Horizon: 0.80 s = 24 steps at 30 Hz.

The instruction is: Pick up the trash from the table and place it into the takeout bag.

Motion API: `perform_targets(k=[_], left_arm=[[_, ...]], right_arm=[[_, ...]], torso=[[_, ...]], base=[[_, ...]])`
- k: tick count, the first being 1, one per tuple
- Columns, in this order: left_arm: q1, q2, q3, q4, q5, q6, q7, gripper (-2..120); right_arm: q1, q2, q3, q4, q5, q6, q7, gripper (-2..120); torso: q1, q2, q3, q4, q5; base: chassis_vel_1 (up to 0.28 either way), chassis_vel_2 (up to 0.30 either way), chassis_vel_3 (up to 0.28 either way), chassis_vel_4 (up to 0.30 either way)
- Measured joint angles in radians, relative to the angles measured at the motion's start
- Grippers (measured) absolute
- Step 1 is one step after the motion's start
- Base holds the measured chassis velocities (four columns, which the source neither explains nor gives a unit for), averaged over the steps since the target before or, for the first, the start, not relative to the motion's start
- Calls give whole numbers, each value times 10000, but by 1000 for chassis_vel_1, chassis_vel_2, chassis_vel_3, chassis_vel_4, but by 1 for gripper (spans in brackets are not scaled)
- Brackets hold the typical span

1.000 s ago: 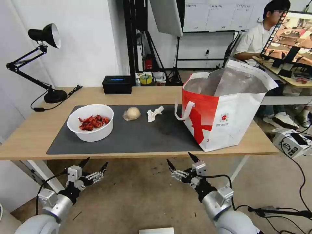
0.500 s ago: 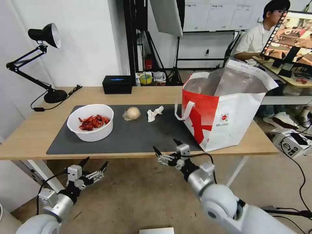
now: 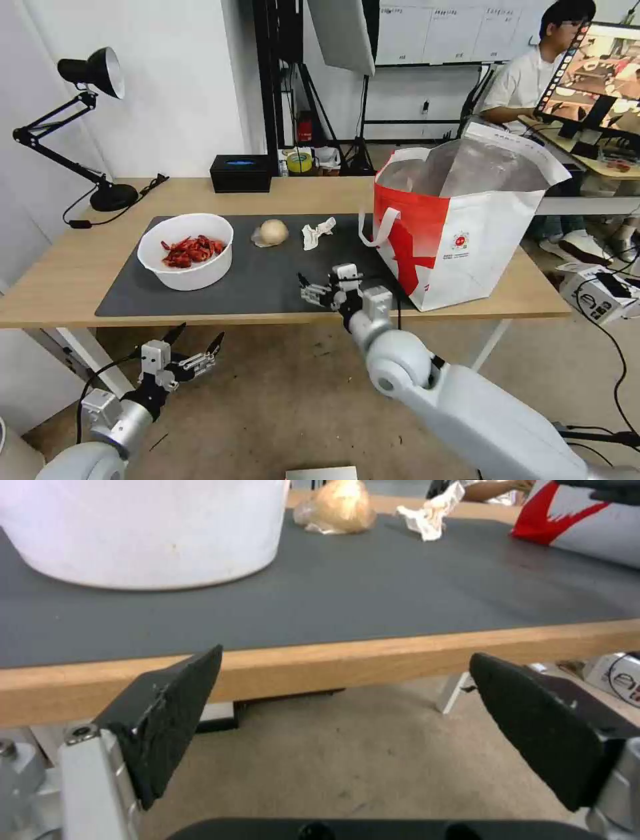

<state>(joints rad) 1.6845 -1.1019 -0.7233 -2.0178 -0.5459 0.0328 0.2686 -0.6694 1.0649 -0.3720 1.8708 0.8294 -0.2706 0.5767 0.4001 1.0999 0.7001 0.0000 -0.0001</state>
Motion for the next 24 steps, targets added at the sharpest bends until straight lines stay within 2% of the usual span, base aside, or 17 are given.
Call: perform_targets(k=[11,18,24], left_arm=[[-146,51,214,62,2,30,-183,100],[-160,41,244,63,3,39,-210,100],[-142,42,189,74,-7,42,-215,100]], right_arm=[[1532,754,-434,-1162,1015,-504,1346,100],[2051,1140,-489,-1763,1325,-704,1840,100],[2540,1773,-590,-2657,1710,-844,2309,100]], torso=[[-1,0,0,0,0],[-1,0,-1,0,0],[-1,0,-1,0,0]], base=[[0,0,0,0],[0,0,0,0],[0,0,0,0]])
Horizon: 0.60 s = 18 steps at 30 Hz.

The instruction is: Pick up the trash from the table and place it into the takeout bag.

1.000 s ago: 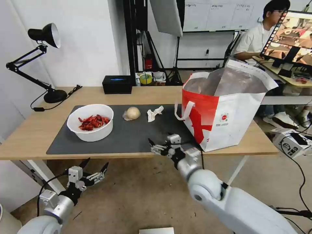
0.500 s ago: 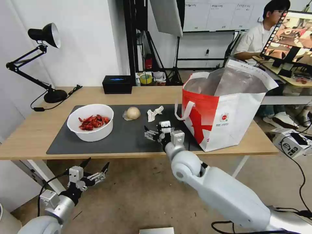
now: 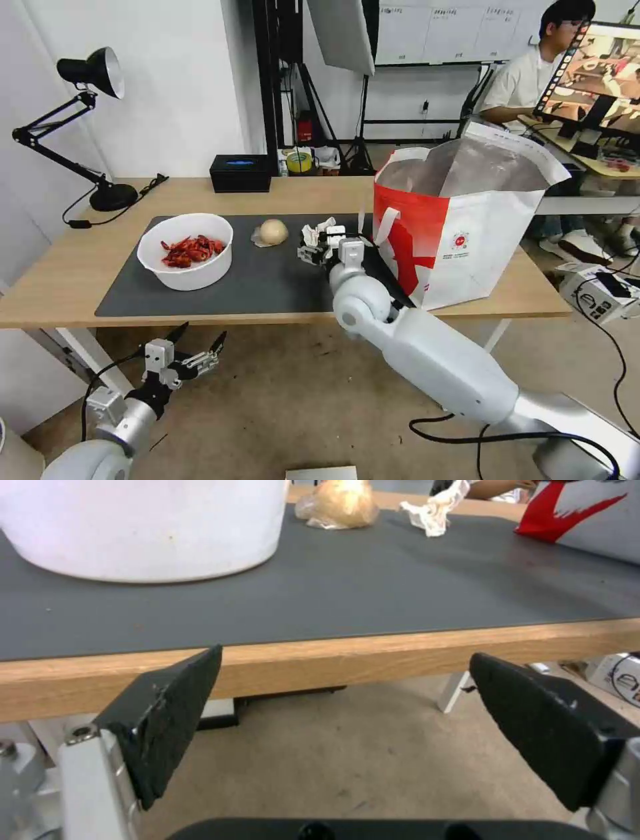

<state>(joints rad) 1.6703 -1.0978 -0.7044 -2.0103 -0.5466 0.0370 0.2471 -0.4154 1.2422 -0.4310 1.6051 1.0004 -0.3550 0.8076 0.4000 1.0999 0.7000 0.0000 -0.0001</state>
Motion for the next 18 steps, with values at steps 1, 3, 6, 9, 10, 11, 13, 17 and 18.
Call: perform_targets(k=[1,3,6,9,10,11,13,17,18], left_arm=[[20,-3,-20,-1,-3,0,0,100],[29,-5,-29,-1,-4,0,0,100],[55,-7,-67,-11,-9,0,0,100],[84,-23,-99,-35,-13,-1,0,100],[84,-23,-99,-35,-13,-1,0,100],[89,-30,-103,-40,-14,-3,0,100],[90,-41,-112,-71,-21,-7,0,100],[89,-41,-138,-94,-35,-9,2,100],[89,-41,-138,-94,-35,-9,2,100]], right_arm=[[78,139,1,-204,70,-14,60,100],[100,180,1,-265,97,-23,88,100],[217,368,2,-545,192,-62,186,100],[424,573,16,-884,307,-120,265,100],[424,573,16,-884,307,-120,265,100],[519,639,23,-996,446,-166,333,100],[733,738,34,-1270,671,-248,410,100],[902,782,45,-1486,758,-297,412,100],[902,782,45,-1486,758,-297,412,100]], torso=[[0,0,0,0,0],[0,1,0,0,0],[0,0,0,1,0],[0,0,0,0,0],[0,0,0,0,0],[0,1,0,0,0],[0,0,0,1,0],[0,1,0,-1,0],[0,1,0,-1,0]], base=[[0,0,0,0],[0,0,0,0],[0,0,0,0],[0,0,0,0],[0,0,0,0],[0,0,0,0],[0,0,0,0],[0,0,0,0],[0,0,0,0]])
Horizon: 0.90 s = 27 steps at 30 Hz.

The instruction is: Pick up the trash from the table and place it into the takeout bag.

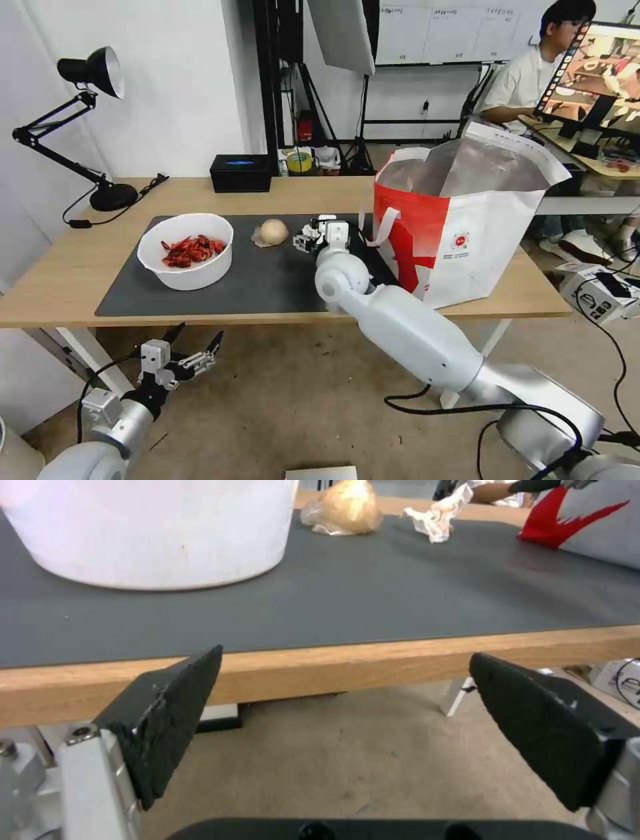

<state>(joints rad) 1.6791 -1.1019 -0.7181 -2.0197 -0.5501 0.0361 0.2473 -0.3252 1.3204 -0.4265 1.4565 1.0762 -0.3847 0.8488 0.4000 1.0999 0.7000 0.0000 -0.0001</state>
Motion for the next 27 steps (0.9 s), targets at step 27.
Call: perform_targets(k=[27], left_arm=[[88,-34,-35,-155,-220,60,-40,100]], right_arm=[[1491,793,28,-2151,930,-1176,-610,100]], torso=[[-1,1,-1,1,0]], base=[[0,0,0,0]])
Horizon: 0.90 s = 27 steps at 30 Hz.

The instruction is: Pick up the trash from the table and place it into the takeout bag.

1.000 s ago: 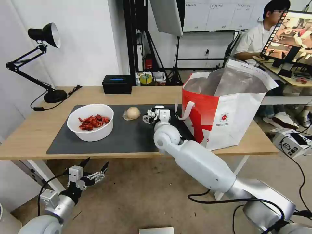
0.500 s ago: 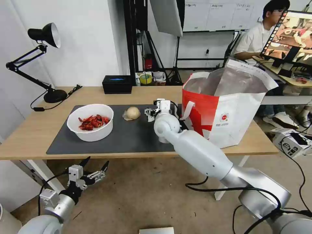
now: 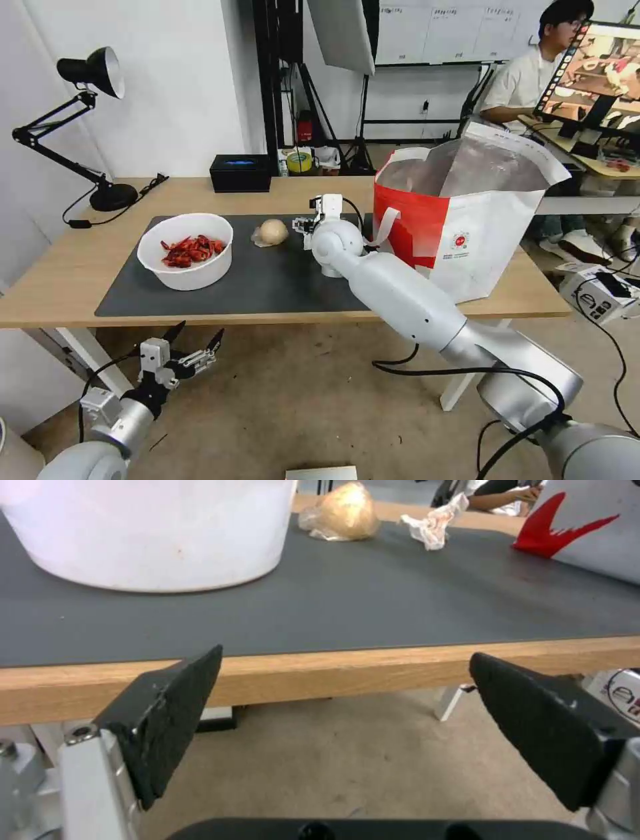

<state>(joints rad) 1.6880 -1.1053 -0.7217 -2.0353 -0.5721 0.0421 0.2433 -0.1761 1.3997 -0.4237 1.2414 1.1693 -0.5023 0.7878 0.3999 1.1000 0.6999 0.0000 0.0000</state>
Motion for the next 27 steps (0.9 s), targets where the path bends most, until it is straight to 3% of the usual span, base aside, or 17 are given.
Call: perform_targets(k=[27], left_arm=[[239,49,-81,-323,-29,-55,90,100]], right_arm=[[478,-346,-146,-367,210,-793,-447,100]], torso=[[0,0,0,-1,1]], base=[[0,0,0,0]])
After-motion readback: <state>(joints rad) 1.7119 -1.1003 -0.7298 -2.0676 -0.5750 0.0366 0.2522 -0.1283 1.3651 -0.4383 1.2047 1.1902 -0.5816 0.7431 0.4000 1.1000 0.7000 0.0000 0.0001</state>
